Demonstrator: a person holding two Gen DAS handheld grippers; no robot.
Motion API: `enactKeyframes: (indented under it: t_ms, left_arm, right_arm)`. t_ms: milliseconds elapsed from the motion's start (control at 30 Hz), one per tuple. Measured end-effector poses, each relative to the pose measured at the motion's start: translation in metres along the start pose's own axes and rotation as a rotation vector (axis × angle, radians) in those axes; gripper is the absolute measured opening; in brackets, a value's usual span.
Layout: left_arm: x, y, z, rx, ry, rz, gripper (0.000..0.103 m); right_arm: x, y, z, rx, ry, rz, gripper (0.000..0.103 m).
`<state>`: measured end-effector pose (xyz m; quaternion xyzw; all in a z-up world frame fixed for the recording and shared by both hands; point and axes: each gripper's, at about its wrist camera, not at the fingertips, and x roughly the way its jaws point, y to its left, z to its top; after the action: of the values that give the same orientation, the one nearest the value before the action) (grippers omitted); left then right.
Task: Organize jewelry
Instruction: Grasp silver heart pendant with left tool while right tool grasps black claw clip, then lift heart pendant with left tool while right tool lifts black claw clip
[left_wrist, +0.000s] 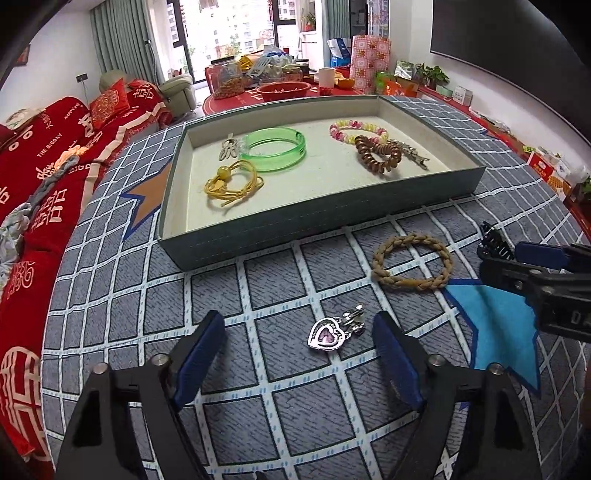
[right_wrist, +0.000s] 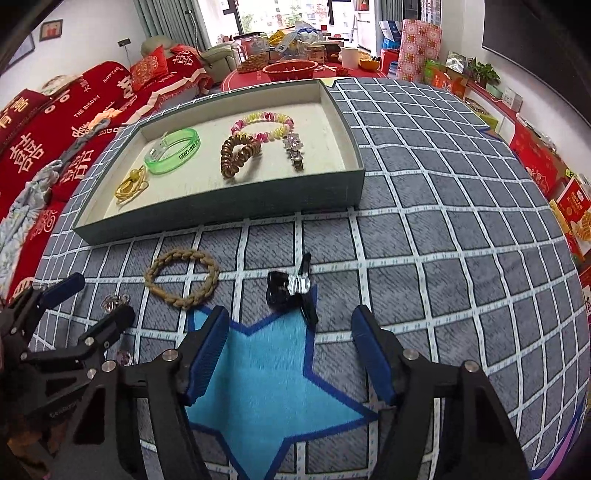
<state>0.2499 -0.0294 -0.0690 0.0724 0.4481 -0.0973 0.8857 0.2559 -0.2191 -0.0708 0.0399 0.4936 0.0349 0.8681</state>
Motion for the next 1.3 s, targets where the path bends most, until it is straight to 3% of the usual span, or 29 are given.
enactKeyframes:
  t_ms: [167,233,300,333,367,567,600,633,1000,1300]
  left_arm:
    - [-0.001,-0.004,0.002,-0.002,0.007,-0.048,0.073]
    - [-0.001,-0.006,0.002,0.001,0.008,-0.049,0.071]
    - [-0.002,-0.007,0.002,0.002,0.005,-0.063,0.052]
    - [-0.003,-0.008,0.003,0.007,0.003,-0.066,0.043]
    - [-0.003,-0.009,0.003,0.014,0.005,-0.066,0.042]
    - [-0.008,-0.008,0.0,-0.001,-0.003,-0.075,0.041]
    - [-0.011,-0.007,0.0,-0.005,-0.007,-0.077,0.026]
    - [-0.014,-0.006,0.0,-0.007,-0.009,-0.083,0.019]
    - [-0.042,0.007,0.001,-0.031,-0.05,-0.1,0.018]
    - [-0.046,0.013,-0.006,-0.042,-0.066,-0.002,0.018]
  right_arm:
    - [0.005,0.006,0.008,-0.019,-0.01,-0.024,0.055]
    - [0.005,0.008,0.009,-0.032,-0.014,-0.034,0.039]
    - [0.004,0.01,0.009,-0.039,-0.014,-0.042,0.027]
    - [0.004,0.009,0.009,-0.04,-0.015,-0.043,0.026]
    - [0.004,0.009,0.008,-0.036,-0.018,-0.041,0.026]
    - [-0.007,0.004,0.008,-0.026,-0.045,-0.006,0.026]
    - [-0.009,0.004,0.008,-0.028,-0.051,-0.001,0.026]
    - [-0.014,0.003,0.008,-0.029,-0.059,0.01,0.026]
    - [-0.035,-0.007,0.008,0.018,-0.085,0.074,0.026]
    - [-0.041,-0.011,-0.008,0.043,-0.075,0.103,0.026]
